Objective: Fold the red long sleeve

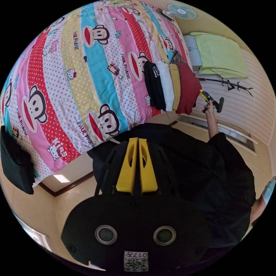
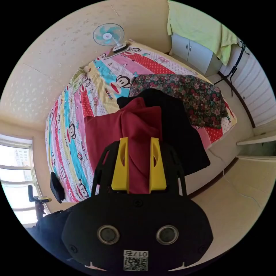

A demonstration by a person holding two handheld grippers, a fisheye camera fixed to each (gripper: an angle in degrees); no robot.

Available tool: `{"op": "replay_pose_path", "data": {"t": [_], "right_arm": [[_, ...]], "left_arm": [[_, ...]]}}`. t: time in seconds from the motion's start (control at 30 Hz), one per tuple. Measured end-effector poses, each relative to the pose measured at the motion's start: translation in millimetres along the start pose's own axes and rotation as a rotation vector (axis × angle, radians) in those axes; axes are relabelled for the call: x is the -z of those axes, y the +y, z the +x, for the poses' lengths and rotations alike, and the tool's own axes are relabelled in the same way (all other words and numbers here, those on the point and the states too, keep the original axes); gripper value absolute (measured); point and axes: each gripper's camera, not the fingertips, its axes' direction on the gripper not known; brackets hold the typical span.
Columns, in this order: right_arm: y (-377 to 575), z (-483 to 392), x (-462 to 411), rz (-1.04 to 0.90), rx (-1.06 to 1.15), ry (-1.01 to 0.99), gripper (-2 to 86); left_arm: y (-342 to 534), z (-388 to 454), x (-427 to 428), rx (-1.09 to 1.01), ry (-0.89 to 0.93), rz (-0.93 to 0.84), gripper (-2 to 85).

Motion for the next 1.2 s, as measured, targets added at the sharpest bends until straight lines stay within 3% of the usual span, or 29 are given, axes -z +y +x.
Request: {"op": "replay_pose_path", "data": {"t": [0.1, 0.27, 0.43, 0.53, 0.67, 0.73, 0.83, 0.9, 0.93, 1.0, 1.1, 1.2], "right_arm": [[22.7, -7.1, 11.6, 0.1, 0.025, -0.077, 5.1], [127.0, -67.9, 58.2, 0.262, 0.484, -0.5, 3.7], [173.0, -74.9, 18.8, 0.083, 0.478, -0.659, 3.4], [192.0, -65.0, 17.6, 0.097, 0.435, -0.676, 3.3], [206.8, -45.9, 28.9, 0.14, 0.396, -0.725, 3.3], [212.5, -44.3, 35.8, 0.145, 0.416, -0.706, 3.2], [223.2, -52.2, 44.7, 0.135, 0.469, -0.61, 3.1], [231.1, -61.1, 49.9, 0.142, 0.504, -0.566, 3.0], [236.7, -66.7, 53.9, 0.157, 0.519, -0.559, 3.0], [243.1, -73.6, 61.5, 0.182, 0.533, -0.591, 3.0], [252.9, -92.9, 84.1, 0.239, 0.599, -0.701, 2.8], [269.7, -133.9, 116.7, 0.322, 0.773, -0.783, 2.6]], "left_arm": [[2.3, 8.7, -4.8, 0.018, 0.041, 0.032, -0.5], [-23.2, 45.1, -2.9, -0.083, 0.286, 0.199, 8.5], [-105.5, 97.6, -59.8, -0.207, 0.479, 0.109, 15.4], [-168.4, 124.5, -117.3, -0.202, 0.558, 0.027, 18.2], [-234.7, 151.0, -200.4, -0.1, 0.866, -0.049, 21.4], [-250.6, 167.6, -223.4, -0.092, 0.922, -0.059, 21.6], [-260.8, 206.4, -247.1, -0.133, 0.883, -0.114, 20.7], [-257.8, 222.3, -258.1, -0.124, 0.78, -0.151, 16.2], [-251.9, 225.1, -260.5, -0.102, 0.729, -0.143, 9.8], [-238.6, 223.3, -254.3, -0.108, 0.764, -0.097, 4.8], [-208.6, 223.2, -220.8, -0.235, 0.797, -0.041, 3.3], [-167.6, 243.5, -168.2, -0.519, 0.787, 0.001, 2.7]]}}
